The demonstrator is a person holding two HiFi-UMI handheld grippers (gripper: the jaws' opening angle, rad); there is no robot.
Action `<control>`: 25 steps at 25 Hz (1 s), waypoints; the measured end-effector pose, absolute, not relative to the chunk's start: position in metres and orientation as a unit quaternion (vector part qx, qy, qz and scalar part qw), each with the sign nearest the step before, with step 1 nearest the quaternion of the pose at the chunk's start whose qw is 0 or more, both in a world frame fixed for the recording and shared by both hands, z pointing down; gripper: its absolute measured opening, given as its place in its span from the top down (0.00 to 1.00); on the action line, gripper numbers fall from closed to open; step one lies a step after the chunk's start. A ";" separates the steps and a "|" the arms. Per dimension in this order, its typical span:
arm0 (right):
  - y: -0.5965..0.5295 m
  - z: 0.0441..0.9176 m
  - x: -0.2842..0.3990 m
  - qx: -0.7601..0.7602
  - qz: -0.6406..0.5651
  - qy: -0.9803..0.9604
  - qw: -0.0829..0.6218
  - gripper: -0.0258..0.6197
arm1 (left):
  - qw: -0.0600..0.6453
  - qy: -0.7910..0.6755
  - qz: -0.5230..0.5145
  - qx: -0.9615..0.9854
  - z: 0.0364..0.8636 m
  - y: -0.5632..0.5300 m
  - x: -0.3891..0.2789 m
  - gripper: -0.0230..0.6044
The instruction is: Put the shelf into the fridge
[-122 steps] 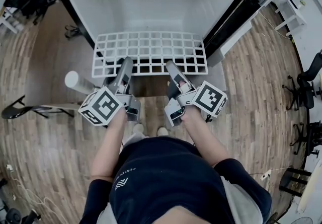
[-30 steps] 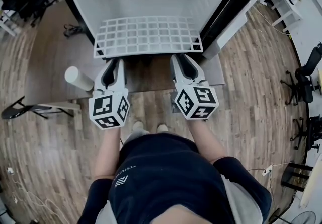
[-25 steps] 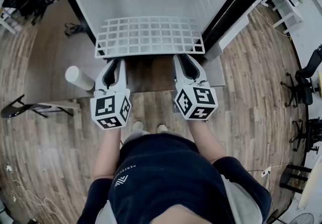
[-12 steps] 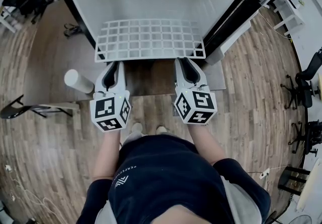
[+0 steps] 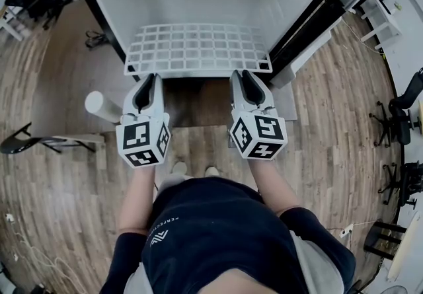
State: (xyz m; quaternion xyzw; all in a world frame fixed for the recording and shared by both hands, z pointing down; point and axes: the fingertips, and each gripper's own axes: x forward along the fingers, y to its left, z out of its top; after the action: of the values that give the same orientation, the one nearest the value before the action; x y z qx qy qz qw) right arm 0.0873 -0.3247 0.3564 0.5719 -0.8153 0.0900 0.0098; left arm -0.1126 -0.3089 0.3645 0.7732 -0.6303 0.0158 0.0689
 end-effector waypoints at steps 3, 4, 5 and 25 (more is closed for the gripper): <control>-0.329 0.359 0.087 0.568 0.100 -0.817 0.013 0.82 | 0.075 -0.625 0.026 0.777 0.368 -0.313 -0.113 0.89; -0.330 0.360 0.087 0.567 0.103 -0.817 0.015 0.82 | 0.077 -0.624 0.029 0.778 0.368 -0.315 -0.113 0.89; -0.332 0.360 0.087 0.567 0.104 -0.817 0.017 0.82 | 0.078 -0.622 0.031 0.778 0.369 -0.316 -0.113 0.89; -0.385 0.362 0.083 0.565 0.099 -0.818 0.031 0.84 | 0.073 -0.619 0.046 0.781 0.370 -0.369 -0.117 0.89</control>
State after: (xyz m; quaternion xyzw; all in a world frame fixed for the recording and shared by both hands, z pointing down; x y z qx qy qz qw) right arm 0.0830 -0.3848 0.3617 0.5652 -0.8184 0.0989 0.0308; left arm -0.1173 -0.3692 0.3697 0.7807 -0.6189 0.0458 0.0733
